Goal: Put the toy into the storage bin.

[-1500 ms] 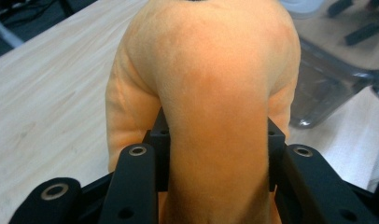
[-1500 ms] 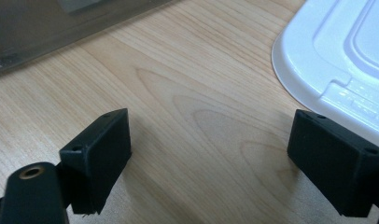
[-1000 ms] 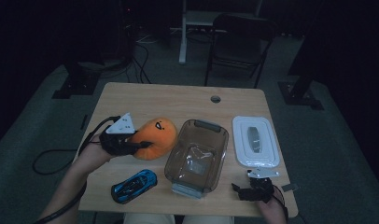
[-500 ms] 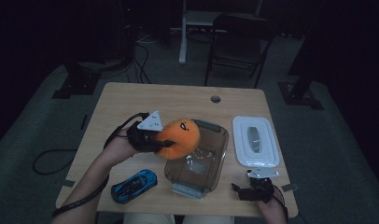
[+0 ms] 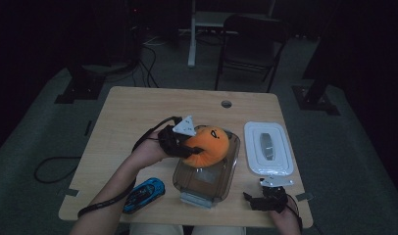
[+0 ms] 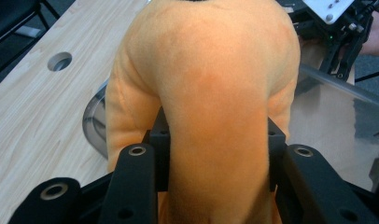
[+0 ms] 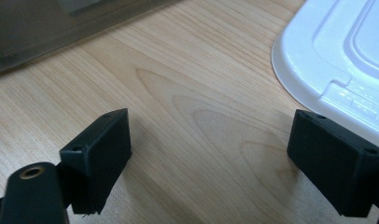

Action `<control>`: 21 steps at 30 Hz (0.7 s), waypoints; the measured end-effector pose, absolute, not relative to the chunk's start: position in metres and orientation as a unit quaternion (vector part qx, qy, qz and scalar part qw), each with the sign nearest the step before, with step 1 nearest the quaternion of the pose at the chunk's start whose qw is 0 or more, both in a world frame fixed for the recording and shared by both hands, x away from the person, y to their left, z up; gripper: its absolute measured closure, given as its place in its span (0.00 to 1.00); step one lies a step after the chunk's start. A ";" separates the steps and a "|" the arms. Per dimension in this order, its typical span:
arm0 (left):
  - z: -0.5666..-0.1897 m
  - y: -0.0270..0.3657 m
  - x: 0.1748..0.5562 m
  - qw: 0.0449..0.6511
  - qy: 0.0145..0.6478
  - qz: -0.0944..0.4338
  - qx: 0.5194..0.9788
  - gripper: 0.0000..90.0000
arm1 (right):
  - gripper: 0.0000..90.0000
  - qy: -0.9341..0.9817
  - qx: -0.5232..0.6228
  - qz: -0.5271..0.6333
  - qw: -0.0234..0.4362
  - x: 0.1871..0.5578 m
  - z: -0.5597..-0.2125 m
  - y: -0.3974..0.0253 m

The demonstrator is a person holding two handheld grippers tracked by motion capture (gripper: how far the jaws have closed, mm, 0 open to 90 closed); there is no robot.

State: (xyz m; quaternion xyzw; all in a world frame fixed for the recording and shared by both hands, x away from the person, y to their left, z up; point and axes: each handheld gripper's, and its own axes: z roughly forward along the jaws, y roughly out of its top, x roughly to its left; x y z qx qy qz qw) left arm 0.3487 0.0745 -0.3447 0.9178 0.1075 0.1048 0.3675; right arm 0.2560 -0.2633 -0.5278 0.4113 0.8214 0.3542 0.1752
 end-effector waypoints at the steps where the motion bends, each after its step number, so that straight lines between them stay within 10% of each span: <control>1: -0.345 0.074 0.349 0.367 0.107 0.105 0.918 0.70 | 0.14 0.821 0.411 0.354 0.175 0.256 -0.528 -0.263; 21: -0.376 0.033 0.367 0.302 0.104 0.073 0.945 0.69 | 0.15 0.821 0.412 0.354 0.175 0.256 -0.528 -0.264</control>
